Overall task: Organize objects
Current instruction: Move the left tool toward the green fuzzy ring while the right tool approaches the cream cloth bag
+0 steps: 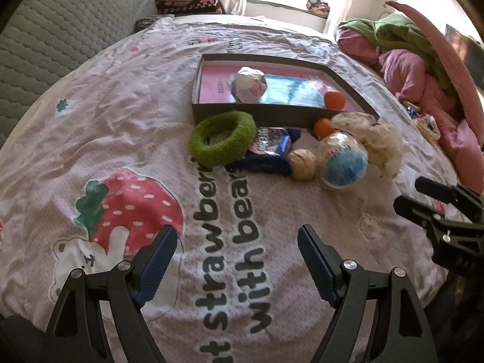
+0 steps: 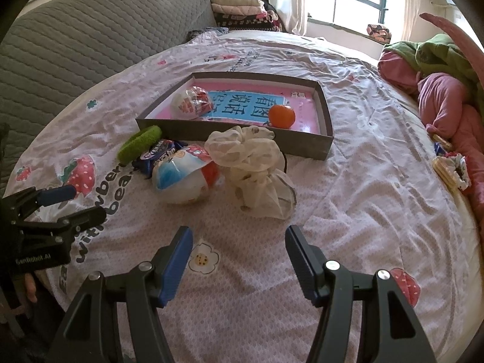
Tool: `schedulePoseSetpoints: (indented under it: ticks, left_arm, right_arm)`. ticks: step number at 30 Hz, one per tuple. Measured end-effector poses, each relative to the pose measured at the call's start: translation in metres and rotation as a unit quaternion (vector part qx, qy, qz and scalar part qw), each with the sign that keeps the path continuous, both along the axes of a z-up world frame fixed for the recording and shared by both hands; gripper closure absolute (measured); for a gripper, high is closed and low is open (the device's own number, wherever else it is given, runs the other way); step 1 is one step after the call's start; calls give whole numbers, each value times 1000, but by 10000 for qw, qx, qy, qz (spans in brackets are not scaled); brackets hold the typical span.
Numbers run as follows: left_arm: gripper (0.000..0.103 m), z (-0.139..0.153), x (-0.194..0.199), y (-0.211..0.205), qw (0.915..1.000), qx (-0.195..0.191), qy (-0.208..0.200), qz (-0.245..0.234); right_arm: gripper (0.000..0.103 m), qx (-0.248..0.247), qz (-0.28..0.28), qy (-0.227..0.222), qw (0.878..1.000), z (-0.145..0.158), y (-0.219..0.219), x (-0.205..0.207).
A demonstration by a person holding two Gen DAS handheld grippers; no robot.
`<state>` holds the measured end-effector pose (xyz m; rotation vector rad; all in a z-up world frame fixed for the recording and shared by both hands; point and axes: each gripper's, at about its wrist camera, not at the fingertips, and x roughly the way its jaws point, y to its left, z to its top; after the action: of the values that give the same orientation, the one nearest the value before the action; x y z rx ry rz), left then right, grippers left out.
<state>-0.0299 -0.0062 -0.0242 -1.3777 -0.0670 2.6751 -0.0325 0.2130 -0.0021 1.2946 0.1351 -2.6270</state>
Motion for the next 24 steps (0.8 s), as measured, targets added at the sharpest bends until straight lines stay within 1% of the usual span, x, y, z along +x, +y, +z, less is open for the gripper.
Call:
schedulePoseSetpoints:
  ticks: [9,18,24]
  left_arm:
    - [20,-5,-13,-3,10000,-14,-1,51]
    - [20,-9,-27,-1,9999,-80,-27,98]
    - [20,-5,-41,-1,9999,-86,75,129]
  right_arm:
    - [40,54,-50,-12,10000,-6,1,-10]
    - [40,7,-96,-33,9999,-8,5,-20]
    - [40,8,-76,3,10000,-6,4,-30]
